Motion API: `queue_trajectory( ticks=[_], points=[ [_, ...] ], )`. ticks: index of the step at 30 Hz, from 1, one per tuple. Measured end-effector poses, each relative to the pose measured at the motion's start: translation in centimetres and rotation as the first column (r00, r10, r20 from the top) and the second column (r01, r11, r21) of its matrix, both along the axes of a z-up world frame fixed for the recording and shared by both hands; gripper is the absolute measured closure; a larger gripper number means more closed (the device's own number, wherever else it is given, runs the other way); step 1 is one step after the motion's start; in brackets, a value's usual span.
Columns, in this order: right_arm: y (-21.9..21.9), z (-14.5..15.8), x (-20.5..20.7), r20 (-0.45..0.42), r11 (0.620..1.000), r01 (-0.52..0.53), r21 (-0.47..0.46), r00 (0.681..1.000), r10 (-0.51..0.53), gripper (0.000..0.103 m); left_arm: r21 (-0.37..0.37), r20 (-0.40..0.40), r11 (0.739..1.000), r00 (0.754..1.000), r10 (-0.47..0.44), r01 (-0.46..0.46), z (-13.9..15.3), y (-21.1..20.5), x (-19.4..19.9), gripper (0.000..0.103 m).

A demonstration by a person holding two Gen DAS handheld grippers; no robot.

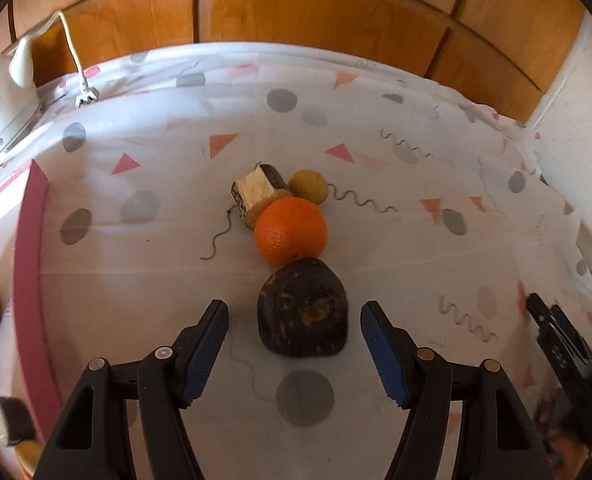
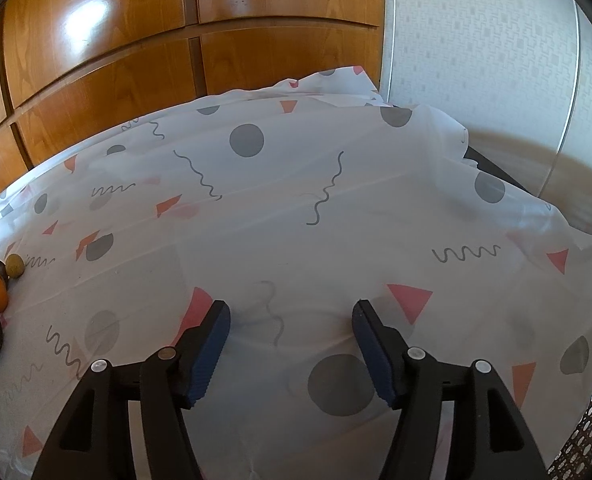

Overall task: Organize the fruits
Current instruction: 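Close the left gripper on the dark round tea cake, then carry the dark tea cake with the left gripper into the pink tray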

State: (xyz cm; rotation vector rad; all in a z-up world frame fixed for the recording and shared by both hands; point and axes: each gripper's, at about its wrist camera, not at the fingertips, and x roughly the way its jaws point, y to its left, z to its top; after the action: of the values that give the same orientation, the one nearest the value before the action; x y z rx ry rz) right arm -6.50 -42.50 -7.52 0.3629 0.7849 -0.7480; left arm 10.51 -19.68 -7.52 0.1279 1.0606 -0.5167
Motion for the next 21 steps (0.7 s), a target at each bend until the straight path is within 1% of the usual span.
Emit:
queue_trajectory(
  ticks=[1,2,3,9,14,16,18,21],
  points=[
    [0.0,0.0,0.0,0.0,1.0,0.0,0.0,1.0,0.0,0.038,0.005,0.02,1.0,1.0,0.001,-0.001,0.0,0.0,0.0,0.046],
    [0.0,0.0,0.0,-0.001,1.0,0.0,0.0,1.0,0.0,0.038,-0.006,0.024,1.0,1.0,-0.012,0.012,0.1,0.0,-0.1,0.053],
    [0.0,0.0,0.0,-0.001,1.0,0.001,0.0,1.0,-0.001,0.038,-0.022,0.017,1.0,1.0,-0.022,0.022,0.1,0.1,-0.1,0.058],
    [0.1,0.0,0.2,-0.003,1.0,0.0,-0.003,1.0,0.0,0.038,-0.039,0.018,0.999,1.0,-0.003,0.004,0.3,2.2,-2.2,0.058],
    [0.1,0.0,0.2,-0.007,1.0,0.003,-0.004,1.0,-0.003,0.038,-0.041,0.052,0.999,0.999,0.004,-0.002,0.0,3.8,-4.3,0.058],
    [0.1,0.0,0.2,-0.008,1.0,0.002,-0.004,1.0,-0.002,0.038,-0.054,0.061,0.999,0.998,0.009,-0.006,-0.2,4.2,-4.6,0.058],
    [0.1,0.0,0.3,-0.008,1.0,0.001,-0.004,1.0,-0.001,0.038,-0.047,0.072,0.999,0.997,-0.002,0.005,-0.2,4.1,-4.7,0.058],
    [0.1,0.0,0.3,-0.007,1.0,0.001,-0.004,1.0,-0.001,0.038,-0.062,0.051,0.998,0.999,0.006,-0.002,0.1,4.3,-4.4,0.059]
  ],
)
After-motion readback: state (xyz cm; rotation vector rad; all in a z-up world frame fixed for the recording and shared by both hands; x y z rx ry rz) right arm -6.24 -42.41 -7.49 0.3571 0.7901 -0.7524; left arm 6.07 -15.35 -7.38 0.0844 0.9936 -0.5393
